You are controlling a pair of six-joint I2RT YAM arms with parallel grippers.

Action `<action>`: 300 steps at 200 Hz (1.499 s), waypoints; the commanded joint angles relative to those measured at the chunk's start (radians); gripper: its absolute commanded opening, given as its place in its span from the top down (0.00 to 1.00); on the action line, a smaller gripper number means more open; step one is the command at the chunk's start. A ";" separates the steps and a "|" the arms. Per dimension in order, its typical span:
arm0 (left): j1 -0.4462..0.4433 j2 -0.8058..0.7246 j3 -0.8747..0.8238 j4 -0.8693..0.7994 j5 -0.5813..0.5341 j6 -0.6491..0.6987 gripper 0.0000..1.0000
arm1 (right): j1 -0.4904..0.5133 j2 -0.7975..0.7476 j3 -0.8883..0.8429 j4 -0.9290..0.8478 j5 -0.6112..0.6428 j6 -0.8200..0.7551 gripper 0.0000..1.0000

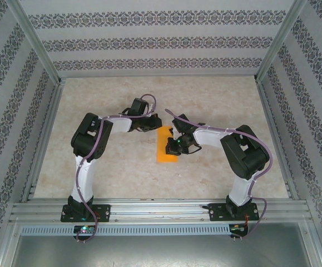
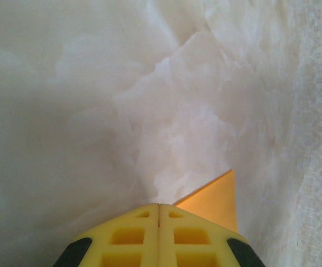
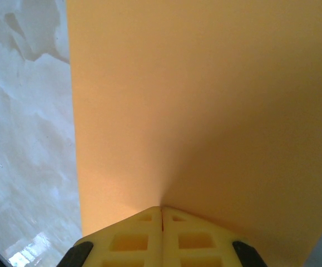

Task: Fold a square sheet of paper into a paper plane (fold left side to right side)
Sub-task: First fold the square sheet of paper in half at the center of the table, then hold the square sheet of paper at the center of the table.

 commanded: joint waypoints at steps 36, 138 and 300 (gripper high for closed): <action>0.072 0.062 0.070 -0.018 -0.115 0.052 0.95 | 0.003 0.067 -0.059 -0.153 0.093 -0.006 1.00; 0.023 -0.280 -0.191 -0.084 -0.031 0.016 0.95 | -0.001 0.059 -0.032 -0.122 0.091 0.003 1.00; -0.111 -0.208 -0.310 -0.083 -0.043 -0.121 0.96 | 0.000 0.057 -0.015 -0.118 0.063 0.001 1.00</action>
